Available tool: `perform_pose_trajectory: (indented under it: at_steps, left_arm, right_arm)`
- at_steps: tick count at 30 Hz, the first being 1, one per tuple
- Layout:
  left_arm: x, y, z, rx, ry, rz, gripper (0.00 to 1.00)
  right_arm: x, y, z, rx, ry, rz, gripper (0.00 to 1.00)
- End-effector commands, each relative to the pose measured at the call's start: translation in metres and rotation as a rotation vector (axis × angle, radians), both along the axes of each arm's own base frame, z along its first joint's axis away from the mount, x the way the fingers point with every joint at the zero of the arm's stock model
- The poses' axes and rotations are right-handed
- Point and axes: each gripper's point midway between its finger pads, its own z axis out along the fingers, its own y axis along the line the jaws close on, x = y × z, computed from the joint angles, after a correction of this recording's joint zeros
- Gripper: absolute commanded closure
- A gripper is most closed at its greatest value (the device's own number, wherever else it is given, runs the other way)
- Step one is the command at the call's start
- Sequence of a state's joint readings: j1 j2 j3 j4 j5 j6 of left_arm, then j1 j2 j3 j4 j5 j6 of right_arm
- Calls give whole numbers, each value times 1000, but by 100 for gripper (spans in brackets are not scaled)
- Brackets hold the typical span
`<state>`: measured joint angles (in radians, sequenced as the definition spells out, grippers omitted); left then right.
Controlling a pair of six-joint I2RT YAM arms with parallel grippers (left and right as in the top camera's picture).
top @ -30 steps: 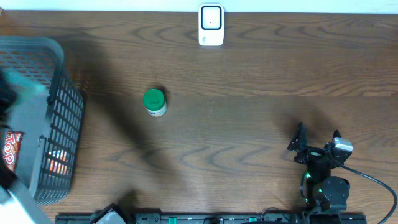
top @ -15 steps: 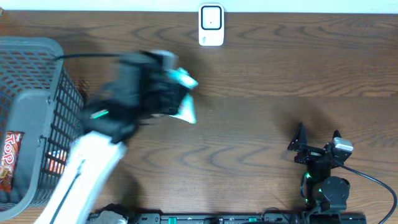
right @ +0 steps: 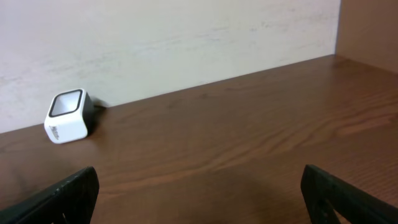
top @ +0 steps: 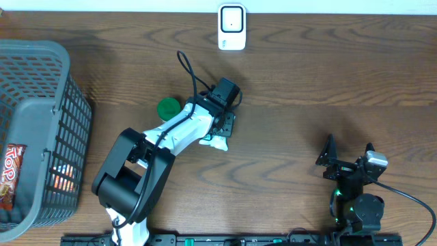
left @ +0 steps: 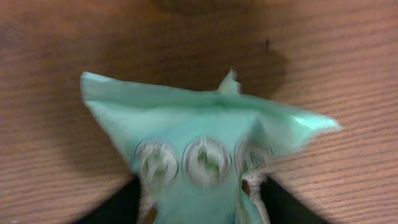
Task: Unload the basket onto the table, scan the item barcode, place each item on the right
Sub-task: 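Carry the green pack out and release it beside the bottle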
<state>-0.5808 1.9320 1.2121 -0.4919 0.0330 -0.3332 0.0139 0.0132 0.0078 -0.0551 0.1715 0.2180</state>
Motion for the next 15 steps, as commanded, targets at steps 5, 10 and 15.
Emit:
perform_pose_trajectory:
  at_steps: [5,10,15]
  left_arm:
    - [33,-10,115,-72,-245,-85,13]
    - [29,-5,276,-193,-547,-139,12]
    - [-1,61,421,-267,-875,-24,12]
  right_arm:
    - [0,-2,-2,-14,6,-6,1]
    - [0,-2,-2,-13,6,-5,1]
    - [0,-2,-2,-14,6,-6,1]
